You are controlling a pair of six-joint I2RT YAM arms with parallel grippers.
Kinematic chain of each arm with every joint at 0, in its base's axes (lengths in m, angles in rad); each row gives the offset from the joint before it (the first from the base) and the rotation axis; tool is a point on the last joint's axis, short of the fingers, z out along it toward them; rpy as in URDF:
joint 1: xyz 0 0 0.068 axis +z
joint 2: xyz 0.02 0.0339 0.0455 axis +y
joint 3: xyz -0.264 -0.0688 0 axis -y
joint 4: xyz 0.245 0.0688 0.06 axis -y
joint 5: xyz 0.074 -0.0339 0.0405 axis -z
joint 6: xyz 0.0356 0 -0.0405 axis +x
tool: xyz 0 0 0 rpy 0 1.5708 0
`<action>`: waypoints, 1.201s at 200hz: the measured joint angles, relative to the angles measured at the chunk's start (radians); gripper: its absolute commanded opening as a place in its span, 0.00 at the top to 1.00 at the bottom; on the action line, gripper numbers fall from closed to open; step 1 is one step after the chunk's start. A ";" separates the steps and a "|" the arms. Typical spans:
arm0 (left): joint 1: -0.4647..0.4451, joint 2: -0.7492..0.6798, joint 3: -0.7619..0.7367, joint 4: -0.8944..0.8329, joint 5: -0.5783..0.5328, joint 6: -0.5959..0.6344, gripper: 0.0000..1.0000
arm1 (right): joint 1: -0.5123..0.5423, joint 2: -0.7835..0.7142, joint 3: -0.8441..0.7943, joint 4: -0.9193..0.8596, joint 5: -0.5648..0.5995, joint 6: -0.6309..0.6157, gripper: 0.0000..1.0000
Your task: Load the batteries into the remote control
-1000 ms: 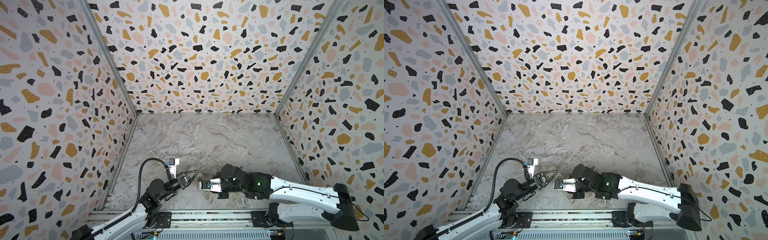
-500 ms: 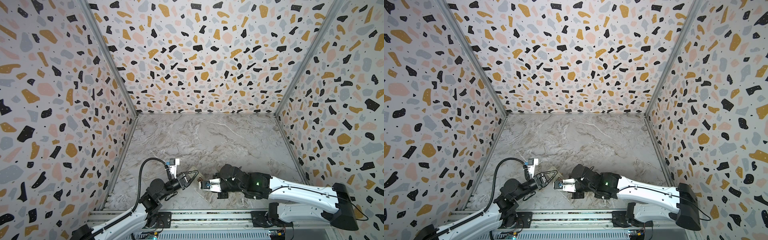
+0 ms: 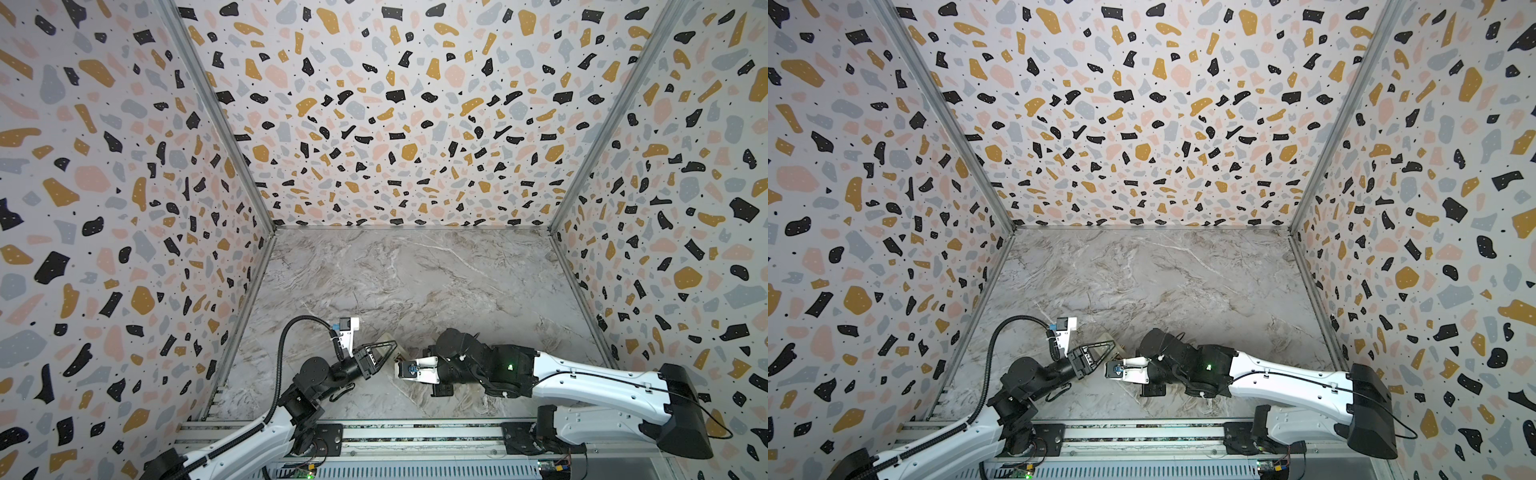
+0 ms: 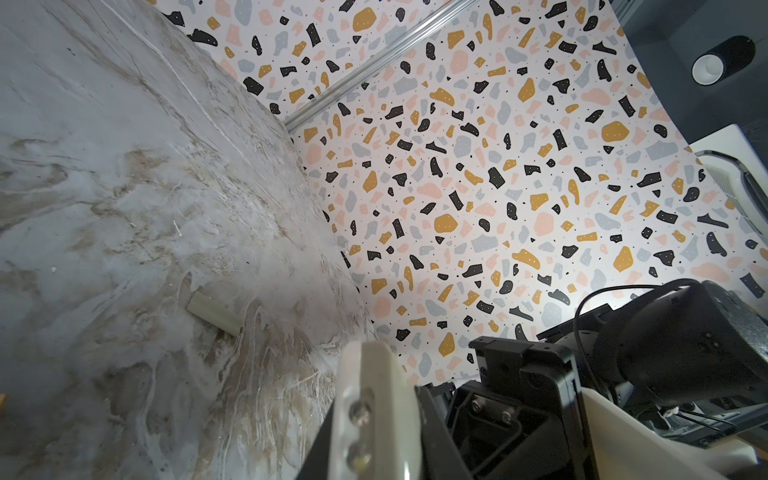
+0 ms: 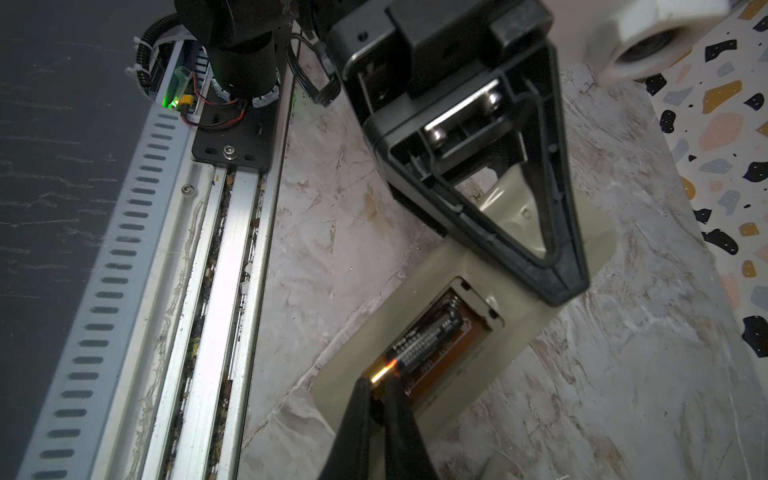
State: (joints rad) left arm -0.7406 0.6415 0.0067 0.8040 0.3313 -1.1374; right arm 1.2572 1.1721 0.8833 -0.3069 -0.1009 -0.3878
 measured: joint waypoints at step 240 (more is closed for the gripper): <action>0.001 0.043 0.001 -0.088 0.109 0.091 1.00 | 0.005 0.091 0.005 -0.037 -0.059 -0.024 0.86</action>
State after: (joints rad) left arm -0.7399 0.6846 0.0074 0.7158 0.4408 -1.0466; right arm 1.2621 1.2629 0.8883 -0.3439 -0.1596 -0.4122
